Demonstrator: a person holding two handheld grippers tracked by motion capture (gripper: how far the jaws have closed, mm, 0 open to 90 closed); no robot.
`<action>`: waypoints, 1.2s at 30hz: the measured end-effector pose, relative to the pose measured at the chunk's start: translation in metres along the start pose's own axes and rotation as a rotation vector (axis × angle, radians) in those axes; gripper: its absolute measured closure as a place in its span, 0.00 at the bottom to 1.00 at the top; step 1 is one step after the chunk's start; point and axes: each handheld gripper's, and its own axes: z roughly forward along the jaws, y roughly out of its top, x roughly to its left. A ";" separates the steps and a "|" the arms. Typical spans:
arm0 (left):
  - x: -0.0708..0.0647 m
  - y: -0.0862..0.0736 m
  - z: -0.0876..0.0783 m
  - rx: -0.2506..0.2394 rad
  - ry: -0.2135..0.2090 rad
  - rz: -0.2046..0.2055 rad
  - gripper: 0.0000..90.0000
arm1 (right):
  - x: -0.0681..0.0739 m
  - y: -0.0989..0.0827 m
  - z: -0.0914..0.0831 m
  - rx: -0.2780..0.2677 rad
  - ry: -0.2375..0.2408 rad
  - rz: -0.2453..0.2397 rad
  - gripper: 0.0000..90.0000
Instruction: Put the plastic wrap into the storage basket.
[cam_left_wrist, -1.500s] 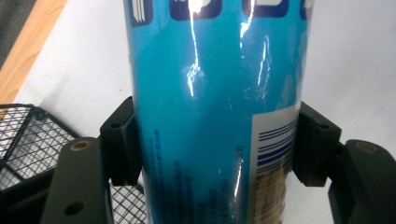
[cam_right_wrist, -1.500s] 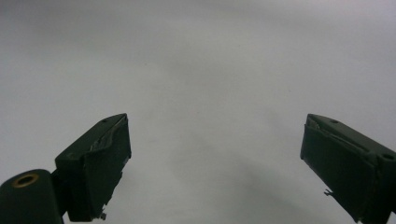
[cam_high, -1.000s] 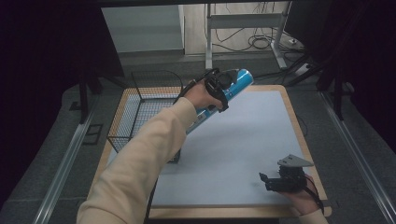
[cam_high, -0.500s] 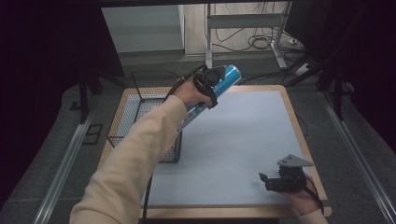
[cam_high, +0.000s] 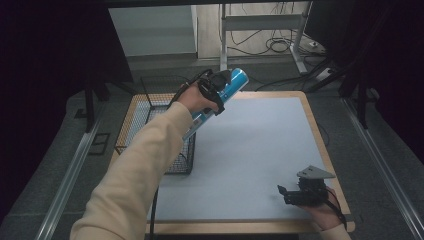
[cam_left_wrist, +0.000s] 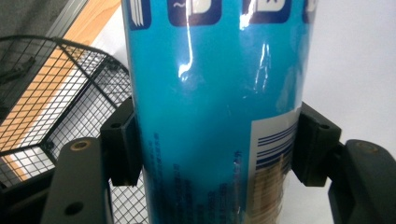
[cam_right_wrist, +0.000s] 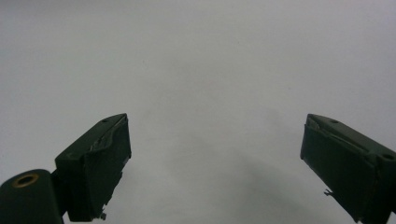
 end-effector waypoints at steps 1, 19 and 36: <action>0.000 0.000 0.000 0.000 0.000 0.000 0.35 | 0.000 0.000 0.000 0.001 -0.001 -0.002 0.10; 0.041 -0.022 0.010 0.028 0.043 -0.085 0.35 | 0.000 0.000 0.001 0.002 -0.005 -0.003 0.10; 0.067 -0.039 0.035 0.065 0.057 -0.138 0.35 | 0.001 0.001 -0.001 -0.013 -0.004 0.001 0.10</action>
